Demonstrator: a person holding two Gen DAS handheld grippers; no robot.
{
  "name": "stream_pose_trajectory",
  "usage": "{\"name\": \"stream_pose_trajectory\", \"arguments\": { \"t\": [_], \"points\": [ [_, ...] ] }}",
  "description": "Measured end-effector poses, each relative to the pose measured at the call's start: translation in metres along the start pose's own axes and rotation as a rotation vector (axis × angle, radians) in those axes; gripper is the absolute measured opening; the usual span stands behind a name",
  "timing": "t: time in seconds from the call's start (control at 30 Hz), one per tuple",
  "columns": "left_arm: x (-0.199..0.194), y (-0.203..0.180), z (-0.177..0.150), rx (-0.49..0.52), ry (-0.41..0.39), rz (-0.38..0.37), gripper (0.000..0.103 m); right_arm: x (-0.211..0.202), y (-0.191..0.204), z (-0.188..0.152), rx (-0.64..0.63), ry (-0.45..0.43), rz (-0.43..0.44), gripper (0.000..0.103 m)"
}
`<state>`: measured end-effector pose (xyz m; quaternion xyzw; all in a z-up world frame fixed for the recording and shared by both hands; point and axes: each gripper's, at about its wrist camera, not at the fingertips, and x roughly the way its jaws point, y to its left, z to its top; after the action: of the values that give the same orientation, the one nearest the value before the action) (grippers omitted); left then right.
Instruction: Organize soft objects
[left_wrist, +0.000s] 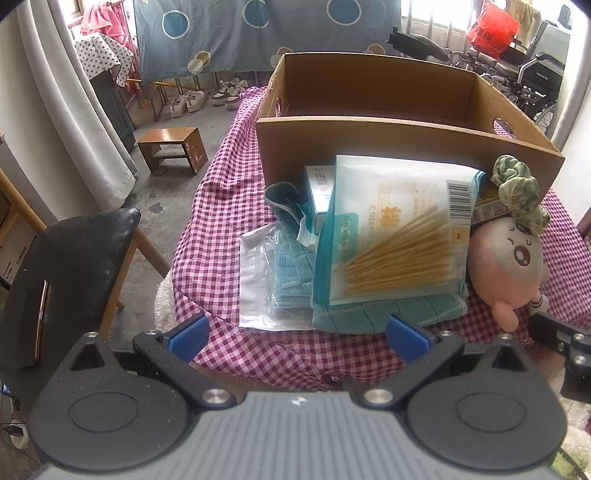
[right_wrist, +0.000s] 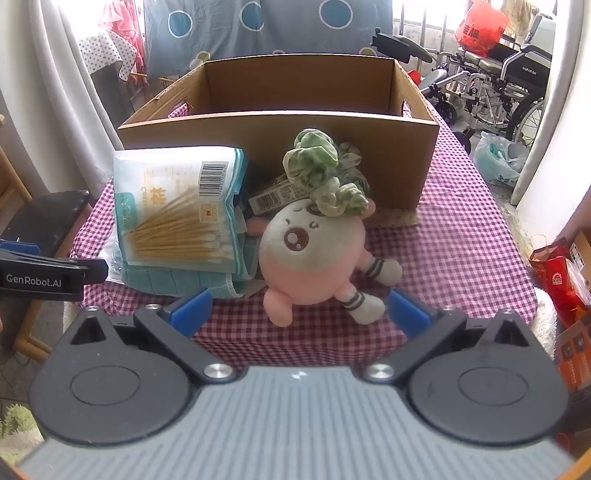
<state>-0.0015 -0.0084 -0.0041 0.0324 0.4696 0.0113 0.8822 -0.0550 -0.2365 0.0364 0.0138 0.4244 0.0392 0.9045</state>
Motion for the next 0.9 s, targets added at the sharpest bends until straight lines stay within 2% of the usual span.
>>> {"name": "stream_pose_trajectory", "arguments": {
  "t": [0.9],
  "points": [
    [-0.0010, 0.0024, 0.0025, -0.010, -0.003, 0.002, 0.102, -0.0020, 0.0025, 0.0035, -0.002, -0.004, 0.016, 0.102]
  ]
}}
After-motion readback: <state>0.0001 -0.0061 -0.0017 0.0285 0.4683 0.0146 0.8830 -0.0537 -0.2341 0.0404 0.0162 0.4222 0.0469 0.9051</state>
